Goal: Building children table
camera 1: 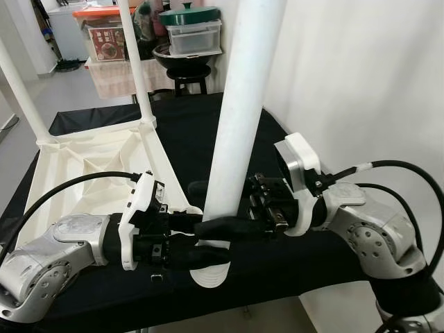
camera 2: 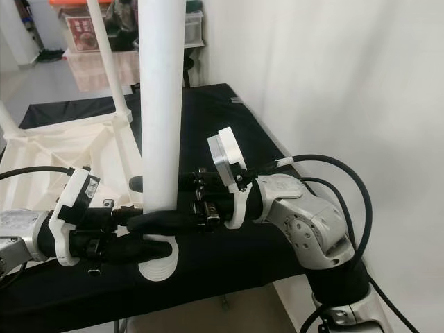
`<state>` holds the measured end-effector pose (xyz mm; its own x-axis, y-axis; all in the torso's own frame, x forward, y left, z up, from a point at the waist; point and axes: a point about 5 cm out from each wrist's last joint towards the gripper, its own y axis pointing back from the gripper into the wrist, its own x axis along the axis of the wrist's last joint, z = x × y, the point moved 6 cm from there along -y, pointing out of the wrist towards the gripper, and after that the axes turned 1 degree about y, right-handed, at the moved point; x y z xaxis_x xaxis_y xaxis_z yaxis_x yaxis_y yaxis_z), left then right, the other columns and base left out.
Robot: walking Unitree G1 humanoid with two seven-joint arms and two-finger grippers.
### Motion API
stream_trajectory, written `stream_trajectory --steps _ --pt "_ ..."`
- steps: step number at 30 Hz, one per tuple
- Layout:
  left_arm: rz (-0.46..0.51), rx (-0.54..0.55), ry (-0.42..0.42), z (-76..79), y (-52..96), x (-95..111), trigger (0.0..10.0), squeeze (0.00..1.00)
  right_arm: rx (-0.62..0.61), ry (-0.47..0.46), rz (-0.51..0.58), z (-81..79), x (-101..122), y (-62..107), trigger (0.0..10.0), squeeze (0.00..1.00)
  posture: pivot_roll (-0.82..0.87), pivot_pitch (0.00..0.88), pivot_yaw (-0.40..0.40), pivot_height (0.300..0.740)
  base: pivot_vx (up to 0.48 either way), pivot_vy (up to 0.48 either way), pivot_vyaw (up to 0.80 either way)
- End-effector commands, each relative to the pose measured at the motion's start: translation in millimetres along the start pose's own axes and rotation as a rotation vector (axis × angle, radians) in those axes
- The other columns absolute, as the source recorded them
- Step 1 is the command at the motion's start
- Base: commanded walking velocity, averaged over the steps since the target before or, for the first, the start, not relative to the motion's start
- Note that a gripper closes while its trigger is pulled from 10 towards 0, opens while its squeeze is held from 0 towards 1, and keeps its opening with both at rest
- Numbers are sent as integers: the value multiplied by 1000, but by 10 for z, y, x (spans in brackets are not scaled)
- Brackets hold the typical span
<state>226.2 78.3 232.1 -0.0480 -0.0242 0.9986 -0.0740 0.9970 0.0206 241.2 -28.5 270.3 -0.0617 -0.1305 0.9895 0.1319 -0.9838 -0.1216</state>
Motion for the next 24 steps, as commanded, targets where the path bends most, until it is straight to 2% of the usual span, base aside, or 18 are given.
stream_trajectory --steps 1,9,10,13,14,15,16,17,18,19,20,21,22,24 --pt "-8 7 -10 -15 26 -10 0 0 15 -10 -37 -7 -57 -32 0 0 -15 0 -13 740 0 0 0" --pt "0 21 -14 -41 21 -15 0 0 1 -14 -41 12 -75 -31 0 0 -16 0 -12 740 0 0 0" --pt "2 46 3 -80 22 -29 0 0 -46 -4 -47 82 -96 -14 0 0 -15 0 -13 740 0 0 0" --pt "2 60 16 -102 24 -38 0 0 -68 0 -49 115 -105 -6 0 0 -15 0 -13 740 0 0 0" --pt "-26 78 42 -117 43 -98 7765 1000 -113 11 -56 186 -121 21 0 0 -16 0 -12 740 0 0 0" --pt "-47 89 60 -124 59 -141 7765 1000 -142 17 -60 232 -130 40 0 0 -16 0 -12 740 0 0 0" --pt "-50 145 57 -196 94 -159 10000 1000 -190 27 -63 303 -132 79 0 0 -14 0 -11 740 0 0 0" --pt "-50 145 57 -196 94 -159 10000 1000 -190 27 -63 303 -132 79 0 0 -14 0 -11 740 0 0 0" --pt "-69 156 60 -183 151 -185 10000 1000 -255 47 -84 397 -146 144 0 0 -13 0 -11 740 0 0 0" --pt "-82 143 55 -90 227 -128 10000 1000 -357 69 -136 547 -187 278 0 0 -9 0 -16 740 0 0 0" --pt "-82 143 55 -90 227 -128 10000 1000 -357 69 -136 547 -187 278 0 0 -9 0 -16 740 0 0 0" --pt "-73 90 41 54 233 3 10000 1000 -413 77 -177 628 -217 382 0 0 -5 0 -17 740 0 0 0" --pt "-73 90 41 54 233 3 10000 1000 -413 77 -177 628 -217 382 0 0 -5 0 -17 740 0 0 0" --pt "-69 46 20 165 230 105 10000 1000 -441 83 -210 665 -240 455 0 0 -4 0 -17 740 0 0 0"
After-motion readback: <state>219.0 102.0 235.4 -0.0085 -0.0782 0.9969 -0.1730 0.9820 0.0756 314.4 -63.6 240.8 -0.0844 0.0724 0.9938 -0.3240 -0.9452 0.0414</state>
